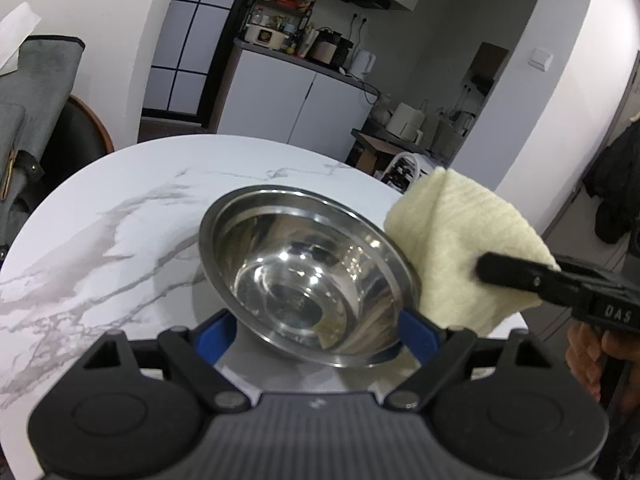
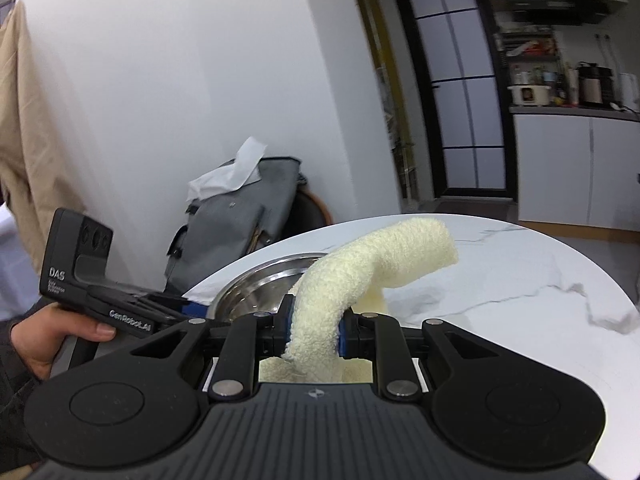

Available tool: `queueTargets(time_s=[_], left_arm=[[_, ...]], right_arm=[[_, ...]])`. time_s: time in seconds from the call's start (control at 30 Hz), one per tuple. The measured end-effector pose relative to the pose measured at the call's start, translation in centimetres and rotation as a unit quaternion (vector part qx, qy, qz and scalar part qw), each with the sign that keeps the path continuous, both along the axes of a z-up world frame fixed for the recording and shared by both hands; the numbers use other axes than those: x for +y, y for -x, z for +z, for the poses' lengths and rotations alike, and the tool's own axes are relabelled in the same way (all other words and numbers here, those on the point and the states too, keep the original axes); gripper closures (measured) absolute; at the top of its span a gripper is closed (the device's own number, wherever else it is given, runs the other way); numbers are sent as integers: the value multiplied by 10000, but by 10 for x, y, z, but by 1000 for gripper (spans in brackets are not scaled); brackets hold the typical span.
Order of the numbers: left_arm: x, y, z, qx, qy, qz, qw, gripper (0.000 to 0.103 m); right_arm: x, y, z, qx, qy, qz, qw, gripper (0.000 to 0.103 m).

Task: Clean bowl
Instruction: 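Lift and tilt the bowl with the left gripper while the right gripper brings the towel inside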

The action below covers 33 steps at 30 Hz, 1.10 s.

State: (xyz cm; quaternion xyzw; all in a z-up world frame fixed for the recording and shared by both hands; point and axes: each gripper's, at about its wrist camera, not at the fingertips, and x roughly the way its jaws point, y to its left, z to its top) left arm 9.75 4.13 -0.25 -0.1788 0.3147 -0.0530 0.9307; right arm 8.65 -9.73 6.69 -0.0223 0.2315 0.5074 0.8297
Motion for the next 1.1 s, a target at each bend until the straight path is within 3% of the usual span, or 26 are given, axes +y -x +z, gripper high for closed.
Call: queueTargets(time_s=[0.23, 0.47, 0.8, 0.87, 0.93, 1.1], left_arm=[[-2, 1, 2, -279, -7, 61, 9996, 32], [-16, 0, 8, -513, -271, -123, 9982, 48], [-36, -7, 4, -457, -548, -506, 9962, 70], [-40, -8, 1, -404, -708, -475, 9955, 71], [-42, -9, -1, -399, -834, -448, 9947, 79], [-37, -8, 1, -413, -616, -525, 9959, 82]], right_arm=[[20, 1, -9, 48, 306, 414, 9987, 82], [21, -3, -18, 145, 509, 387, 9978, 82], [28, -10, -35, 289, 780, 476, 9954, 82], [32, -10, -40, 292, 863, 514, 9945, 82], [32, -12, -42, 345, 861, 517, 9943, 82], [29, -13, -43, 261, 947, 337, 9946, 82]])
